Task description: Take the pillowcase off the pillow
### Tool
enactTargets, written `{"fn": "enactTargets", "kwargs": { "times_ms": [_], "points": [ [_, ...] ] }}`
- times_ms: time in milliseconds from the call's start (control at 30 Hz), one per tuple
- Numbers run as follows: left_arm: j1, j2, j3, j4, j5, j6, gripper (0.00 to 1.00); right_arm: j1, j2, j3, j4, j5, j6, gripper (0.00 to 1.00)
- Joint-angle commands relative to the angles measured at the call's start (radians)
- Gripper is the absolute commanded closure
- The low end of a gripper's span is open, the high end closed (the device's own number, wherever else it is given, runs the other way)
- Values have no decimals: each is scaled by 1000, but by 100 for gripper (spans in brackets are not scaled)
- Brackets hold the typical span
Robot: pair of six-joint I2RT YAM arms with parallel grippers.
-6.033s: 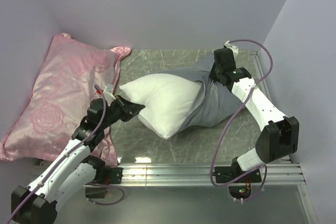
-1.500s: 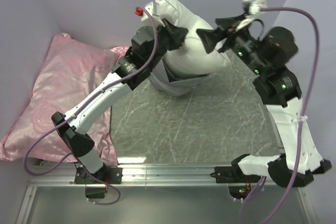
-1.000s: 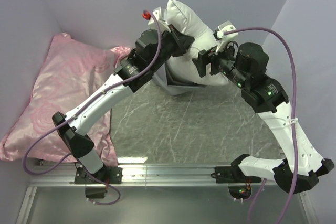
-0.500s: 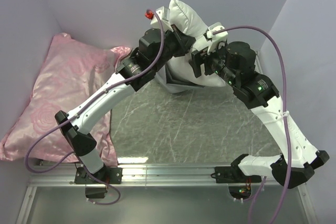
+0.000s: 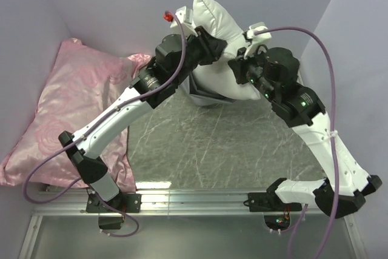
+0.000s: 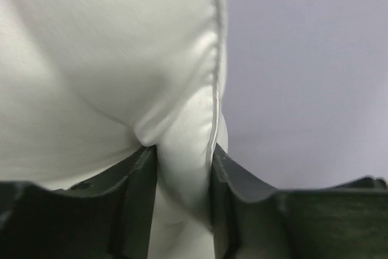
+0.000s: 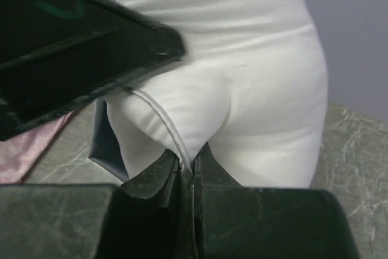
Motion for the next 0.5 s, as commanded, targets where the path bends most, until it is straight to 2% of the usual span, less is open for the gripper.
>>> {"fn": "enactTargets", "kwargs": {
  "times_ms": [0,100,167,267,367,467],
  "points": [
    [-32,-138,-19,164,26,24,56,-26,-97,19,135,-8,25,100],
    [-34,-186,-68,187,6,47,34,-92,-101,102,131,-123,85,100],
    [-35,-219,-88,193,-3,67,30,-127,-75,143,118,-213,103,100],
    [-40,-267,-124,201,-23,92,27,-198,-61,179,129,-295,143,100],
    [-40,-316,-168,190,-120,118,29,-271,-62,180,166,-406,186,100],
    [-37,-364,-225,158,-305,120,31,-329,-58,180,210,-478,227,100]
  ]
}}
